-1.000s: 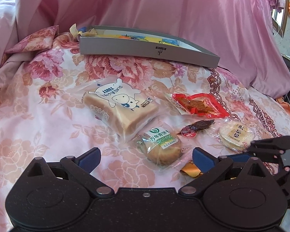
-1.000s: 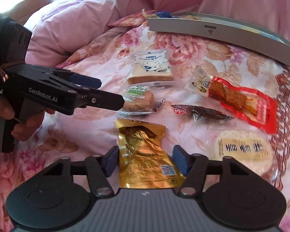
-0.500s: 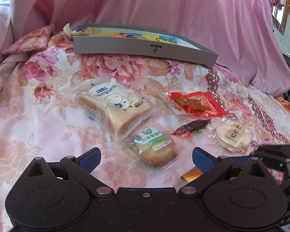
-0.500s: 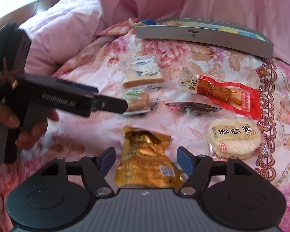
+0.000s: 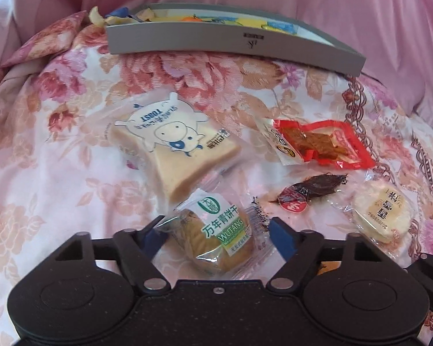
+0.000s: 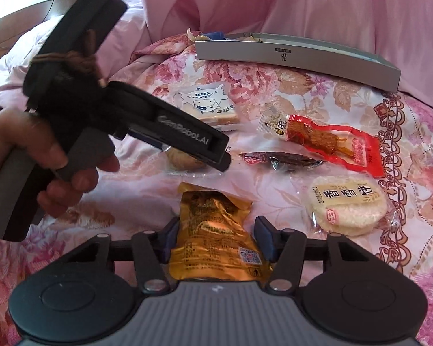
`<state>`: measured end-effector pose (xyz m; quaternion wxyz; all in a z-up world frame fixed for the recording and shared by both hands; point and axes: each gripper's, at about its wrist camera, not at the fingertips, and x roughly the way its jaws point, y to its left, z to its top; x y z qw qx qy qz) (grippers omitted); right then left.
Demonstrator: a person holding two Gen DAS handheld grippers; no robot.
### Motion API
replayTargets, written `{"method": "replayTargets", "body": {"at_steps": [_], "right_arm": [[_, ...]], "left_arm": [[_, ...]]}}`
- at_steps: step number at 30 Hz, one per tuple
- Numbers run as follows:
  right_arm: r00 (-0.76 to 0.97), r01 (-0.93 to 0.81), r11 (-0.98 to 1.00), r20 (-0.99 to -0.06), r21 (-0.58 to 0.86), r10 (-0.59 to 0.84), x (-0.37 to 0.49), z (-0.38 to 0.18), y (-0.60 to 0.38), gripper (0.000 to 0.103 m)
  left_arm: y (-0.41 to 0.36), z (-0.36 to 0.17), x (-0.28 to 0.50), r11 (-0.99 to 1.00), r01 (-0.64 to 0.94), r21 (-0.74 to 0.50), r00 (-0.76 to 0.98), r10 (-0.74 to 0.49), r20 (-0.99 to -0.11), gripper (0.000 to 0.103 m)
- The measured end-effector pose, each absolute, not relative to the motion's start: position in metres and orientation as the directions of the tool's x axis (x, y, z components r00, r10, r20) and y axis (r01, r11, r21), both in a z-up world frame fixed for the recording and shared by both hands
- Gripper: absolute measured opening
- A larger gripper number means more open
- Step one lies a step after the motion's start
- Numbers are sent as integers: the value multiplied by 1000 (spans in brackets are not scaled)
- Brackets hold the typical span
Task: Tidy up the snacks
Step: 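Close the left tool on the round biscuit pack while the right tool grasps the gold foil pouch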
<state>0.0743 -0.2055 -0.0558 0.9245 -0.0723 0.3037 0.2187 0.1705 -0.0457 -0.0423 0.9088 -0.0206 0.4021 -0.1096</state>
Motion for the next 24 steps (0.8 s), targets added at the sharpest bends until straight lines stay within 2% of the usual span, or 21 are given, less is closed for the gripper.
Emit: {"method": "replayTargets", "body": {"at_steps": [2, 3, 9, 15, 21, 23, 24], "right_arm": [[724, -444, 896, -594, -12, 351, 73, -56, -204, 56], [725, -443, 897, -594, -16, 347, 72, -55, -204, 56], [727, -429, 903, -596, -8, 340, 69, -54, -204, 55], [723, -427, 904, -599, 6, 345, 62, -52, -202, 56], [702, -419, 906, -612, 58, 364, 67, -53, -207, 64], [687, -430, 901, -625, 62, 371, 68, -56, -205, 71], [690, -424, 903, -625, 60, 366, 68, -56, -204, 71]], "left_arm": [[-37, -42, 166, 973, 180, -145, 653, -228, -723, 61], [-33, -42, 163, 974, 180, -137, 656, -223, -721, 51], [-1, -42, 140, 955, 244, -170, 638, -290, -713, 48], [8, -39, 124, 951, 238, -200, 625, -307, -718, 45], [-1, -40, 115, 940, 289, -181, 637, -330, -697, 42], [-3, -42, 113, 937, 300, -178, 639, -336, -692, 41], [-4, -42, 112, 937, 302, -176, 644, -336, -687, 41]]}}
